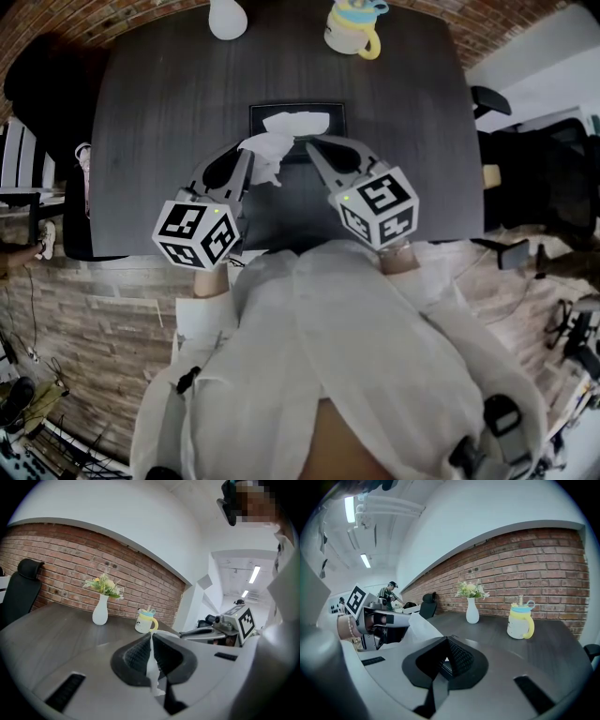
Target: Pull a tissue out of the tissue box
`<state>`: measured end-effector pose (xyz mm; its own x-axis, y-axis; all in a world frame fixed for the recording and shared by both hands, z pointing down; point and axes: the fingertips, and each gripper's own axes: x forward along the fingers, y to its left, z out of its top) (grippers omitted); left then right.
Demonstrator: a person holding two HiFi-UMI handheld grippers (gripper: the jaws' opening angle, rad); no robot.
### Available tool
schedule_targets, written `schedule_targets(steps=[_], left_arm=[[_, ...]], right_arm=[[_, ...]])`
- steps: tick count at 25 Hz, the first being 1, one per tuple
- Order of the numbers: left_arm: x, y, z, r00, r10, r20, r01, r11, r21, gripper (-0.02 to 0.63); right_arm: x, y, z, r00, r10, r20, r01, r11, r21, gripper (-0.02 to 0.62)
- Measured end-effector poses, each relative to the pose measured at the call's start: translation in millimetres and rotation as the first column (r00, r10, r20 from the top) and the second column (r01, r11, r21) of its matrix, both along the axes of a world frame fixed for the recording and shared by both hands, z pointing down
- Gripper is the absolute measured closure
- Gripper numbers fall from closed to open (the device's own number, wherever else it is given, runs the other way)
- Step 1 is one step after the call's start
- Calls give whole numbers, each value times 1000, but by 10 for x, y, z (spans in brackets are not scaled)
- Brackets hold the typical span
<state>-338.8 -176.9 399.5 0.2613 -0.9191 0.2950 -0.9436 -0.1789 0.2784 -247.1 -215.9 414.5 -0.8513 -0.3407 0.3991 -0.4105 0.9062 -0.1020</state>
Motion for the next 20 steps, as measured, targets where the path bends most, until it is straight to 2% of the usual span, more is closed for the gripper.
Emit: schedule_targets(steps=[20], left_arm=[[104,-41,45,999,46,-23,-47,999,-14,599]], right_arm=[[1,-9,104,1000,-7,-25,6,999,-50,592]])
